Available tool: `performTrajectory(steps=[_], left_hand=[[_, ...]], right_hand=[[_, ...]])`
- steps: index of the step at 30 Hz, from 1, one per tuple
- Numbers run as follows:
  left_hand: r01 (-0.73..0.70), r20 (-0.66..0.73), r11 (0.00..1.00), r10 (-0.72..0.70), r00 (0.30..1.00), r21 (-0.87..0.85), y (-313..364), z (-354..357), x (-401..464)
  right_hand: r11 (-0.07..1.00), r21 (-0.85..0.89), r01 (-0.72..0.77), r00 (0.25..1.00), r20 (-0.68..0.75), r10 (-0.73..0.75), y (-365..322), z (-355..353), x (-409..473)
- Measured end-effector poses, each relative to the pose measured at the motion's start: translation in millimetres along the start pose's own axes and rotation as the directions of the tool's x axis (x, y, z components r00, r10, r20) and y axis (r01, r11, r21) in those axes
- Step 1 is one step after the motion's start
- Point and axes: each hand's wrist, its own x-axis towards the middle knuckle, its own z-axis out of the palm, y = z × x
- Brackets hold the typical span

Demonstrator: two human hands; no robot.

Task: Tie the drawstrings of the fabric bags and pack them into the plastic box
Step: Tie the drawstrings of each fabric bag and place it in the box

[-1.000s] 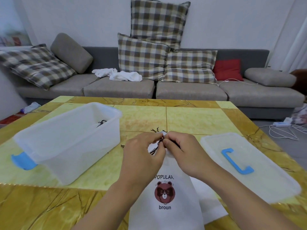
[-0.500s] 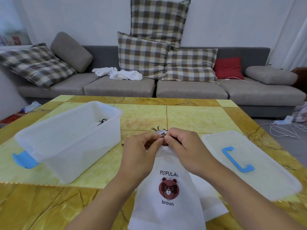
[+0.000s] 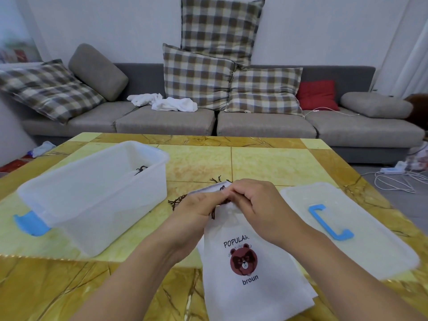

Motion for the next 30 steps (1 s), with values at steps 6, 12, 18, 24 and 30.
performTrajectory(steps=[6,12,18,24,30], left_hand=[[-0.065,-0.144,0.968,0.102,0.984,0.241,2.1,-6.0,-0.6],[-0.158,-0.279,0.93,0.257,0.925,0.333,7.5,-7.0,-4.1],[-0.156,-0.296,0.793,0.391,0.871,0.589,8.1,-10.3,-6.0],[-0.052,-0.361,0.73,0.397,0.844,0.682,4.4,-11.5,-4.6],[-0.011,-0.497,0.82,0.357,0.791,0.572,0.9,-11.4,2.3]], right_hand=[[0.999,-0.046,-0.002,1.0,0.007,0.002,-1.4,-1.2,-1.8],[0.986,-0.164,-0.034,0.998,0.037,0.041,-0.6,0.0,-1.4],[0.982,-0.189,-0.016,0.999,0.038,0.024,-5.6,0.9,-1.9],[0.99,-0.139,-0.009,0.999,0.044,0.016,-7.0,1.5,-3.1],[0.997,-0.066,-0.04,0.999,0.032,0.042,-5.4,-0.6,-2.9]])
